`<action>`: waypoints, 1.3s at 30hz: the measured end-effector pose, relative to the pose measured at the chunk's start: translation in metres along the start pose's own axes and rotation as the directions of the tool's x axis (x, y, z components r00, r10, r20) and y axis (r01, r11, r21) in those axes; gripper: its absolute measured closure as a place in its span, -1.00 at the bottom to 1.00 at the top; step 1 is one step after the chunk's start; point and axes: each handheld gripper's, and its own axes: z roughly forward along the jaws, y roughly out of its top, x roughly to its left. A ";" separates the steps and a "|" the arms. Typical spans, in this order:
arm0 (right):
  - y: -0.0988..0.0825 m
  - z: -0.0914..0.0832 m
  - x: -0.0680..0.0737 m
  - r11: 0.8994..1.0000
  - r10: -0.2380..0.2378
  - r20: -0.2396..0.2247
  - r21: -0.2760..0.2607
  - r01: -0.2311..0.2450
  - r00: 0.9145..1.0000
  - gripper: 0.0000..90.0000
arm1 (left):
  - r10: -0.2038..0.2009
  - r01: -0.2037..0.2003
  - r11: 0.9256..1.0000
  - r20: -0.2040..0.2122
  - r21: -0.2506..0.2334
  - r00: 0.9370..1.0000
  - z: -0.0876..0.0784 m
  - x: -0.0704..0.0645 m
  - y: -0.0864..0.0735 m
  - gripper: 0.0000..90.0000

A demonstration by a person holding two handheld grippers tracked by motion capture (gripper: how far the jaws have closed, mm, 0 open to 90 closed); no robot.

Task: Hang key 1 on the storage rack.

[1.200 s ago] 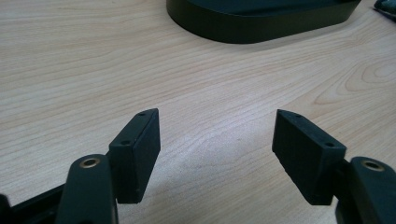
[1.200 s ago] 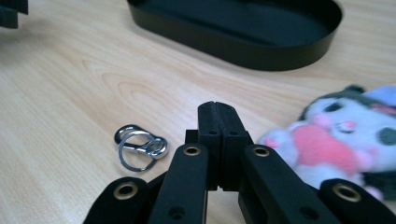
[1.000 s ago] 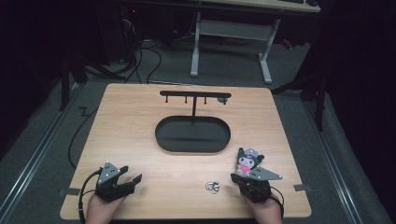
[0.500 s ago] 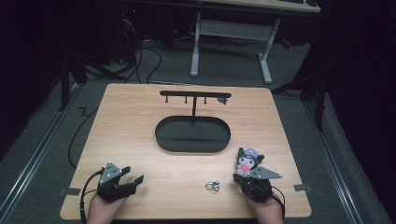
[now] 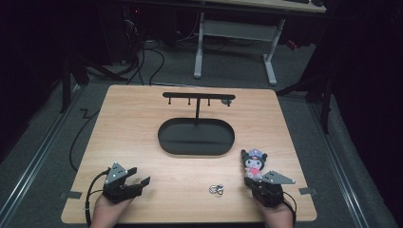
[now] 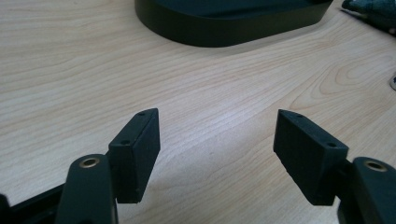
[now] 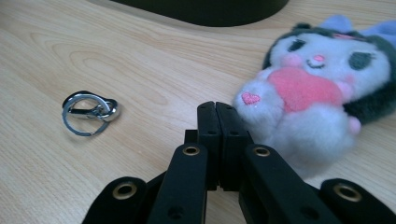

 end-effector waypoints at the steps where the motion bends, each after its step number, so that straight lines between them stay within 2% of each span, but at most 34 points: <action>1: -0.001 -0.001 -0.001 1.000 0.008 0.007 0.000 -0.008 1.000 1.00 | 0.003 -0.003 1.000 0.001 0.001 1.000 0.001 -0.001 0.001 -0.29; 16: -0.007 -0.012 -0.019 0.998 0.068 0.057 -0.022 -0.067 0.996 0.98 | 0.024 -0.024 1.000 0.008 -0.010 1.000 0.004 -0.004 0.003 -0.29; 17: -0.008 -0.014 -0.022 0.996 0.085 0.067 -0.031 -0.083 0.994 0.98 | 0.022 -0.022 1.000 0.011 -0.010 1.000 0.003 -0.004 0.003 -0.29; 23: -0.009 -0.016 -0.026 0.995 0.100 0.065 -0.030 -0.098 0.993 0.94 | 0.023 -0.023 1.000 0.017 -0.008 1.000 0.004 -0.005 0.002 -0.29; 27: -0.007 -0.013 -0.021 0.998 0.065 0.053 -0.024 -0.064 0.996 0.85 | 0.023 -0.023 1.000 0.017 -0.008 1.000 0.005 -0.006 0.002 -0.30; 34: -0.001 -0.008 -0.011 0.999 0.032 0.019 -0.026 -0.032 0.999 0.74 | 0.040 -0.040 0.999 0.025 -0.005 0.999 0.004 -0.007 0.001 -0.30; 39: 0.007 -0.002 -0.001 1.000 -0.018 0.019 -0.006 0.018 1.000 0.50 | 0.036 -0.036 0.999 0.031 -0.014 0.999 -0.001 -0.005 0.000 -0.30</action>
